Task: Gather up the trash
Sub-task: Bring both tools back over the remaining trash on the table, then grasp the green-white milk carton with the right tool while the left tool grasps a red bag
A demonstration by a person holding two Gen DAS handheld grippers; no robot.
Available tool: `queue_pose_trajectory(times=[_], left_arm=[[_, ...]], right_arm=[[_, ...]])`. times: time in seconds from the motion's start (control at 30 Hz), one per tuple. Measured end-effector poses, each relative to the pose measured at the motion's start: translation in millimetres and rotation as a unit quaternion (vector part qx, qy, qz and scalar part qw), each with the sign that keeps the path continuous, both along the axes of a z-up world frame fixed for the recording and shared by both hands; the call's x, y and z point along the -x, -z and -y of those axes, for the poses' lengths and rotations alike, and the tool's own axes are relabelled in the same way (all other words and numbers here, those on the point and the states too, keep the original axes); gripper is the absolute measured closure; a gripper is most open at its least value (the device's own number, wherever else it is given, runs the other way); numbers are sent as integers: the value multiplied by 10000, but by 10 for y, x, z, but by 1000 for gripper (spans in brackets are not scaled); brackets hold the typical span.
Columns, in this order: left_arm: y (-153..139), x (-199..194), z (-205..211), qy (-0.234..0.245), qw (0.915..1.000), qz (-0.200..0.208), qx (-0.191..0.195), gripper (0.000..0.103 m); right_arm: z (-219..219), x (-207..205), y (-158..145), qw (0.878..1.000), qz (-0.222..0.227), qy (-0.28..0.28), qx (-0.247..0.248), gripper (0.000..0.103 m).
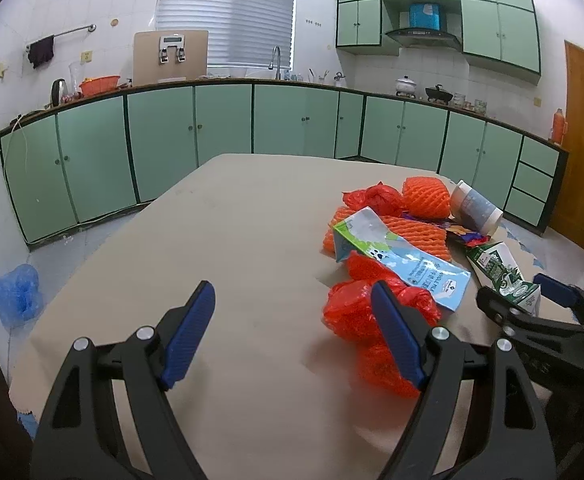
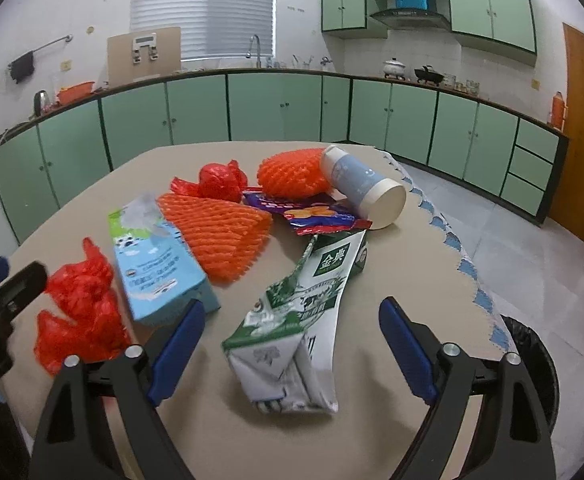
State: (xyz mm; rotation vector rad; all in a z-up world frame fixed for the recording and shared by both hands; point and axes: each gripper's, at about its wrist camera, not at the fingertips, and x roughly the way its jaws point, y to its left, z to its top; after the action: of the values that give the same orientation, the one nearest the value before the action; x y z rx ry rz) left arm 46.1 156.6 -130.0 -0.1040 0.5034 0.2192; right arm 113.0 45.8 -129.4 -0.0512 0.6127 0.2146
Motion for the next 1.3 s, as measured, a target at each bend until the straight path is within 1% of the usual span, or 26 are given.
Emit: queue_pose_trajectory(times=[0.07, 0.1, 0.13, 0.2, 0.33, 0.43, 0.63, 0.7, 0.77, 0.8, 0.87, 0.9, 0.97, 1.07, 1.1, 1.17, 1.3], left_arm=[[0, 1, 28, 38, 10000, -10, 1, 25], [-1, -1, 52, 72, 10000, -7, -3, 25], [-4, 2, 64, 101, 9999, -2, 4, 25], [-5, -9, 111, 180, 9998, -5, 43, 24], [17, -53, 198, 328, 9993, -61, 189, 21], [60, -107, 286, 392, 9990, -129, 177, 20], [175, -242, 392, 460, 9979, -390, 222, 20], [196, -279, 405, 471, 9976, -461, 235, 26], [204, -299, 400, 540, 9968, -501, 311, 49], [201, -301, 395, 551, 9967, -507, 327, 52], [185, -278, 391, 552, 9967, -467, 357, 64], [170, -263, 381, 530, 9970, -448, 343, 65], [146, -223, 370, 484, 9975, -398, 328, 75], [70, -166, 308, 430, 9981, -285, 338, 83], [35, -144, 291, 404, 9985, -221, 310, 84], [-19, -113, 275, 401, 9988, -142, 248, 90], [-119, -58, 259, 394, 9990, 3, 189, 93]], right_arm=[[32, -62, 30, 9999, -120, -11, -62, 41], [66, -93, 54, 9996, -222, -52, -137, 46], [105, -119, 84, 9992, -345, -80, -208, 57], [161, -115, 105, 9986, -394, -119, -322, 57], [268, -51, 78, 9990, -333, -104, -273, 57], [370, 5, 79, 9989, -348, -84, -295, 57], [459, 90, 46, 9994, -230, -164, -195, 57], [464, 89, 34, 9993, -218, -185, -234, 57], [465, 95, 21, 9992, -203, -218, -252, 57], [459, 102, 14, 9992, -185, -247, -246, 57], [445, 111, 2, 9992, -155, -300, -235, 57], [435, 119, -4, 9991, -137, -332, -233, 57], [420, 155, -32, 9989, -80, -394, -233, 57], [431, 176, -80, 9987, -26, -430, -290, 57], [440, 183, -107, 9986, -2, -432, -320, 57], [458, 190, -157, 9983, 41, -439, -372, 57], [502, 208, -270, 9978, 145, -455, -457, 57]])
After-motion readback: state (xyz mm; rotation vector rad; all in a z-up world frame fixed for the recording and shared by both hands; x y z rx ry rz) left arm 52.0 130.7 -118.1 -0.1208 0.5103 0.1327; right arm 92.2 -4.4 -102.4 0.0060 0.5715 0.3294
